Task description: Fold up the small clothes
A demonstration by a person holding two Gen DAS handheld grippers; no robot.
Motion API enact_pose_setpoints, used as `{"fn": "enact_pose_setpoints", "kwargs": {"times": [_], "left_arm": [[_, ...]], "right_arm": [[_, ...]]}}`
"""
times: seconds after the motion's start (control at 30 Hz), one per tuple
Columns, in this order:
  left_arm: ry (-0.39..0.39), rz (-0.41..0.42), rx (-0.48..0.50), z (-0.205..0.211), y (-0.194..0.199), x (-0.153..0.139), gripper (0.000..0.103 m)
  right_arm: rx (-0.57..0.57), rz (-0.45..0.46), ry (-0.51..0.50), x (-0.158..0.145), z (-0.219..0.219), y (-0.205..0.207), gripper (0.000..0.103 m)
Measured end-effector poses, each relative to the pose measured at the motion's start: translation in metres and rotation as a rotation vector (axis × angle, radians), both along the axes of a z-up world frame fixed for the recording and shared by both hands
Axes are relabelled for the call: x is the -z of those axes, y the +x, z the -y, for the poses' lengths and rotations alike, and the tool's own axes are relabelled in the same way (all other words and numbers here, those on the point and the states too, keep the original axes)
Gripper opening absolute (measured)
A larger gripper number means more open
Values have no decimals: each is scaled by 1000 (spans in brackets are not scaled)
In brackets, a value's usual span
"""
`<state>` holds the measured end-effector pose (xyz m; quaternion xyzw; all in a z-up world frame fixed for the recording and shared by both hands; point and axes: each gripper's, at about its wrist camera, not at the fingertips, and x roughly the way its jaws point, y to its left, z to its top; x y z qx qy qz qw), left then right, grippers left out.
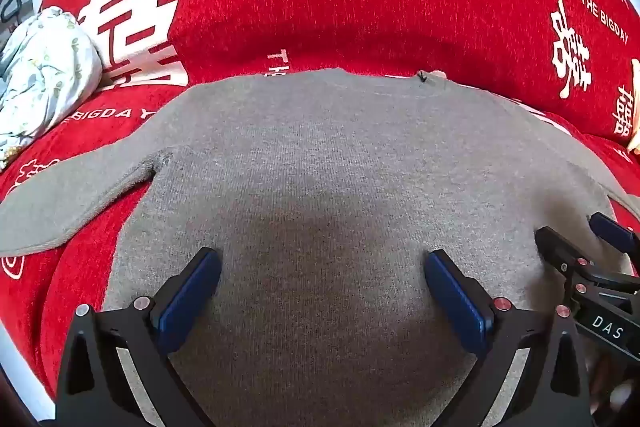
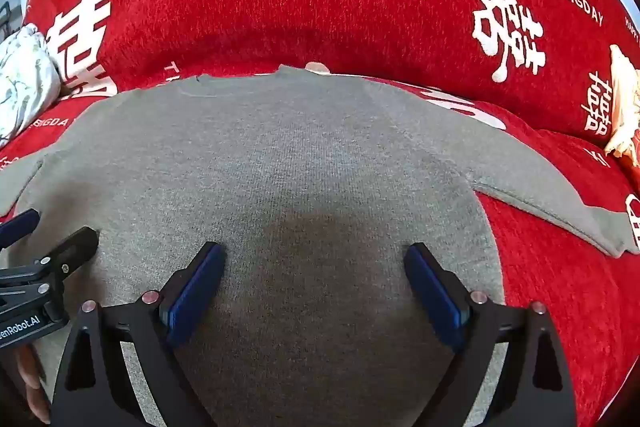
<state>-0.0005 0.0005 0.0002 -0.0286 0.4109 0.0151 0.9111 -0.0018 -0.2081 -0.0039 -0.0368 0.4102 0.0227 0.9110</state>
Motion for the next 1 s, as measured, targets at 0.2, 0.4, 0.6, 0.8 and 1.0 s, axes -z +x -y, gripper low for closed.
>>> {"fn": "enact_pose_setpoints", "kwargs": {"times": [0.2,0.4,0.6,0.8,1.0], "left_arm": [[30,-10,2,0,2,-2,103],[25,-3,-8,2,-1,0,103],[19,-15,-9,-1,2,2,103],[23,-17,-11,-1,2,4,103],[19,-6,-9,-1,0,5,103]], "right_arm": [[-2,5,3,0,-1,0,94],[-1,8,-4,0,1,-2,94],[0,3,3,-1,2,-3,94],[6,2,-4,-1,1,-1,95],[44,-23,24,-1,10,1,103]]}}
